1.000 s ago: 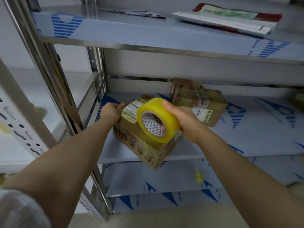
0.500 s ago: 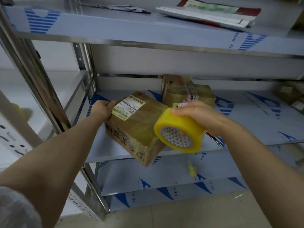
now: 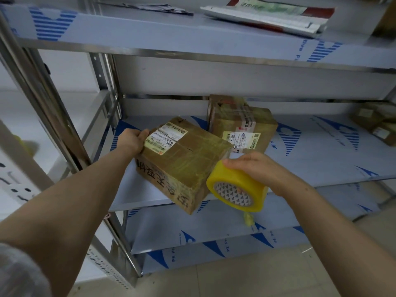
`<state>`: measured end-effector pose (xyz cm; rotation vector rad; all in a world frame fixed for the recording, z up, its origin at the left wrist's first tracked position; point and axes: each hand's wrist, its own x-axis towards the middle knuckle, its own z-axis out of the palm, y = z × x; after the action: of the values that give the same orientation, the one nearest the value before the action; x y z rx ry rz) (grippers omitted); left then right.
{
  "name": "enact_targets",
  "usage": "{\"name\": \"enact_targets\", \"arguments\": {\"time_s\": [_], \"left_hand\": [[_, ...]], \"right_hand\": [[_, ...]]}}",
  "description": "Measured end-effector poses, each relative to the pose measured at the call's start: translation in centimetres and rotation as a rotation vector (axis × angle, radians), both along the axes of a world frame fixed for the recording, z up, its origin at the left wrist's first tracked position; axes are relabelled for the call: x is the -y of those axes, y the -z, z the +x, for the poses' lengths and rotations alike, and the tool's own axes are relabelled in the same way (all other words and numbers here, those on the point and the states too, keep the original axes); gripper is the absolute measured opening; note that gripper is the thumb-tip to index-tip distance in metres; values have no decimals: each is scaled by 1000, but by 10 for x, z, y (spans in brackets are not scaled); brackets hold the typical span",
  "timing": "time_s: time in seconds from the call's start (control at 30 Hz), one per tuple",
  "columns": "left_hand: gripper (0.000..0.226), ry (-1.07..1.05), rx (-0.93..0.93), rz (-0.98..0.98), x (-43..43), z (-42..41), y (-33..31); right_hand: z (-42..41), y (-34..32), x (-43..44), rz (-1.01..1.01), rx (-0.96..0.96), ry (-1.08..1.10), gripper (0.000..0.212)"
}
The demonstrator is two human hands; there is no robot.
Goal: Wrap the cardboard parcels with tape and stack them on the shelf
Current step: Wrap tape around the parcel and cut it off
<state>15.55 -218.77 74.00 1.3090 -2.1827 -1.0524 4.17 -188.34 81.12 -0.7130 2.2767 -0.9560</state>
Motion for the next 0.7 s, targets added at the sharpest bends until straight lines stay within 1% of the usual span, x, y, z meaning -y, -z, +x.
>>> {"name": "enact_targets", "arguments": {"time_s": [0.27,0.53,0.57,0.63,0.67,0.7], "left_hand": [[45,-8,-2,8,1,-1,2],[42,2,39,-13,4,-1,1],[40,12,84,-9,4,-1,-3],[31,52,280,-44,5,-5,-14],[26,47,382,-96,4,-9,-23],[27,45,475,-185,-1,-14,-29]], "right_hand": [[3,15,2,2,51,52,34],[5,34,3,-28,137,59,29],[6,37,4,-33,149,58,28],[6,42,5,-45,165,60,28],[6,43,7,-51,170,66,28],[5,45,8,-55,173,77,27]]}}
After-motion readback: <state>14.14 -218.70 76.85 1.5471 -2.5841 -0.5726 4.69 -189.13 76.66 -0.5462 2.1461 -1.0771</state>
